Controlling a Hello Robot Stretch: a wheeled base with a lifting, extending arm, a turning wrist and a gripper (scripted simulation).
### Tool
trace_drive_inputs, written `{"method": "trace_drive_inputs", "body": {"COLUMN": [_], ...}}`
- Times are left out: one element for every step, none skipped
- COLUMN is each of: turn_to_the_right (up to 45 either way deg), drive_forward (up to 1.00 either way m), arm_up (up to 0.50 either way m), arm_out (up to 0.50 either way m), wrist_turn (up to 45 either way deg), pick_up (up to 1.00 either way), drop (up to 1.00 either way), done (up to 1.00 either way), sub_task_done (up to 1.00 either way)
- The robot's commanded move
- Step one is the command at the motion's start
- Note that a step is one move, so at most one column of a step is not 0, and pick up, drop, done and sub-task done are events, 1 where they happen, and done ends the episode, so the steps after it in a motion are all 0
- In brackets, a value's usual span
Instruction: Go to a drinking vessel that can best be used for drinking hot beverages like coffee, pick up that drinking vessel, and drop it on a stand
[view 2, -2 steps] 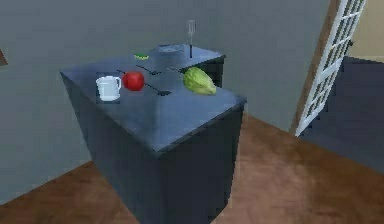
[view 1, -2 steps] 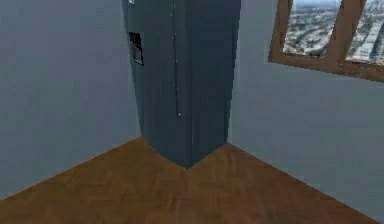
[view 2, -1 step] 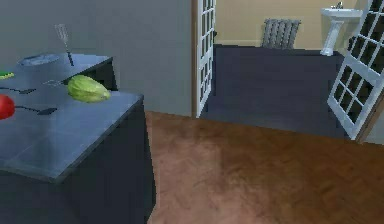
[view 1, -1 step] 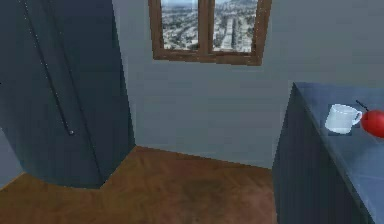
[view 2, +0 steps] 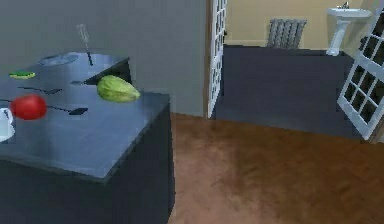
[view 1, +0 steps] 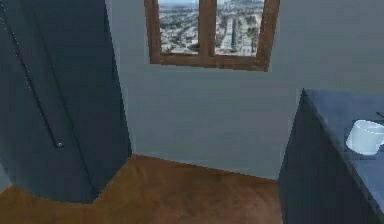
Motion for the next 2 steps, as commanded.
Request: {"method": "trace_drive_inputs", "body": {"turn_to_the_right": [3.0, 0.0], "drive_forward": [0.0, 0.55], "arm_up": [0.0, 0.0], "arm_out": [0.0, 0.0], "wrist_turn": [0.0, 0.0], "pick_up": [0.0, 0.0], "drop": [0.0, 0.0], "done": [0.0, 0.0], "sub_task_done": [0.0, 0.0]}}
